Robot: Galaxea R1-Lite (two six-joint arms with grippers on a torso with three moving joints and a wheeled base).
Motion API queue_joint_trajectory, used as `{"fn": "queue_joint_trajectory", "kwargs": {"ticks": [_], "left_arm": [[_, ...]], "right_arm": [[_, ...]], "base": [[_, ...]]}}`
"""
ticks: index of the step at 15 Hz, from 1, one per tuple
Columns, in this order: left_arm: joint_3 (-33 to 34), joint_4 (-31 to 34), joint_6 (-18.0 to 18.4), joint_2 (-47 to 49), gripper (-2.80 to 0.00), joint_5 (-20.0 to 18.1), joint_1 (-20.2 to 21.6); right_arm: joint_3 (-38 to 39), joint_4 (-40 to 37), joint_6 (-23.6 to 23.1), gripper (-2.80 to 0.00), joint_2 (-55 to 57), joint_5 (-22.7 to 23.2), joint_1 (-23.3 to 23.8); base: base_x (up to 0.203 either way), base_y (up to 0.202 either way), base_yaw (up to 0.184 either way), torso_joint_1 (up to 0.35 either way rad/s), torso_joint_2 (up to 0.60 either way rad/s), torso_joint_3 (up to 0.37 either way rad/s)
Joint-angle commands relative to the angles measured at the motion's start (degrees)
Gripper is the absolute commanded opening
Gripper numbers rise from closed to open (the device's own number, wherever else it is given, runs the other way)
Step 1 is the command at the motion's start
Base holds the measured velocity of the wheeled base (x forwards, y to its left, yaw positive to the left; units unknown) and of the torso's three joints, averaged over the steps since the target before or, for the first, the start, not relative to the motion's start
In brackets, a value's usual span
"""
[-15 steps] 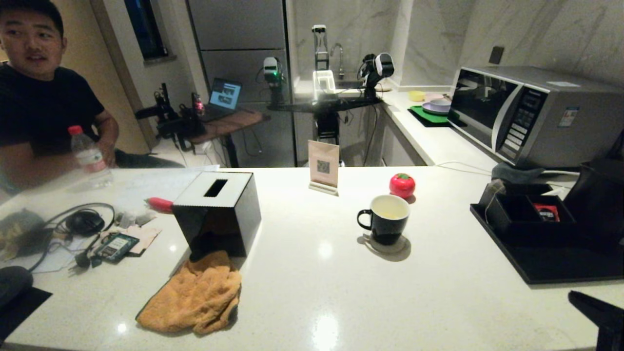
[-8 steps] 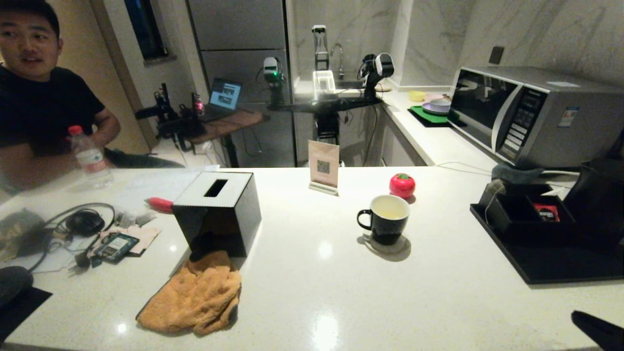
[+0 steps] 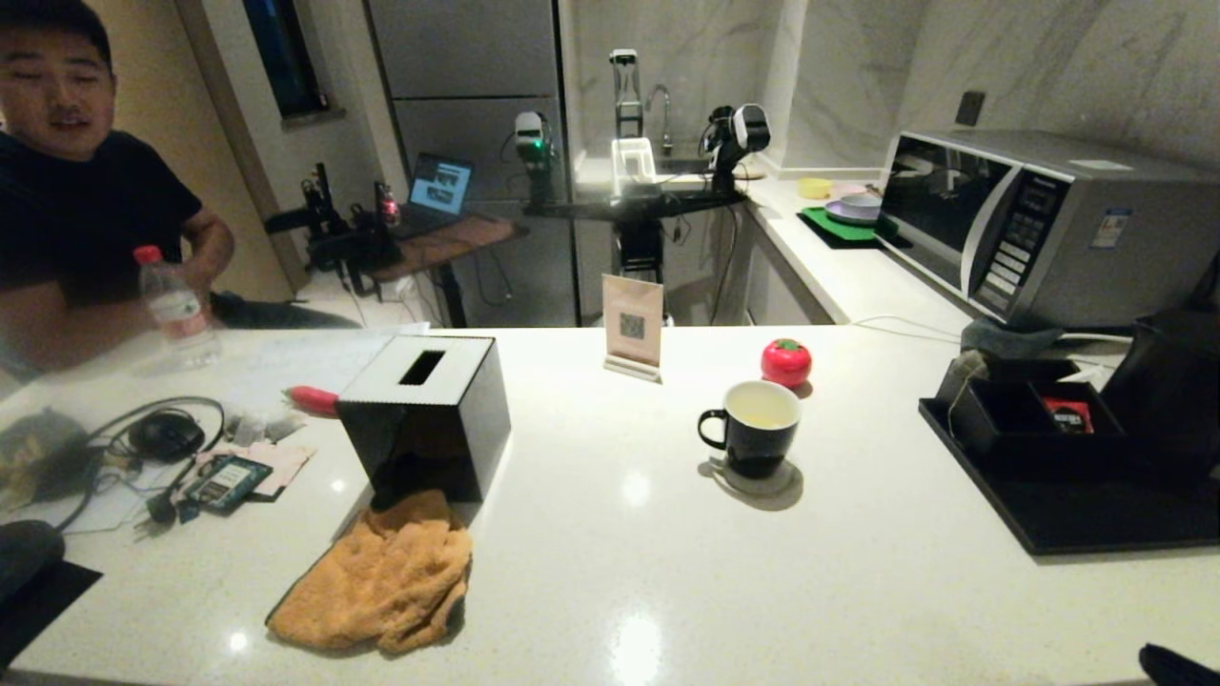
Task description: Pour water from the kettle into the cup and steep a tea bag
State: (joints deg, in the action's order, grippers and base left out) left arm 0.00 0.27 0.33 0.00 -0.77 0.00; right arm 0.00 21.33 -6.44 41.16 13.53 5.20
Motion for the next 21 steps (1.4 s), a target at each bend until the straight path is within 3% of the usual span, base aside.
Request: {"fn": "queue_joint_trajectory", "kwargs": {"ticks": [1,7,15,21], "left_arm": [[0.0,0.0,0.0,0.0,-2.8,0.0,0.0],[0.0,0.0,0.0,0.1,-2.8,0.0,0.0],[0.0,0.0,0.0,0.1,-2.8,0.0,0.0],[0.0,0.0,0.0,0.0,-2.8,0.0,0.0]], "right_arm": [[0.0,0.6,0.0,-2.8,-0.6,0.1,1.7],[-0.2,15.1,0.0,-2.8,10.1,0.1,3.9],[-1.8,26.2,0.0,-2.8,19.4,-0.4,4.6],[-13.4,28.4,0.4,-2.8,24.9,-3.0,4.6]], "base": [[0.0,0.0,0.0,0.0,0.0,0.0],[0.0,0.0,0.0,0.0,0.0,0.0],[0.0,0.0,0.0,0.0,0.0,0.0],[0.0,0.0,0.0,0.0,0.0,0.0]]}}
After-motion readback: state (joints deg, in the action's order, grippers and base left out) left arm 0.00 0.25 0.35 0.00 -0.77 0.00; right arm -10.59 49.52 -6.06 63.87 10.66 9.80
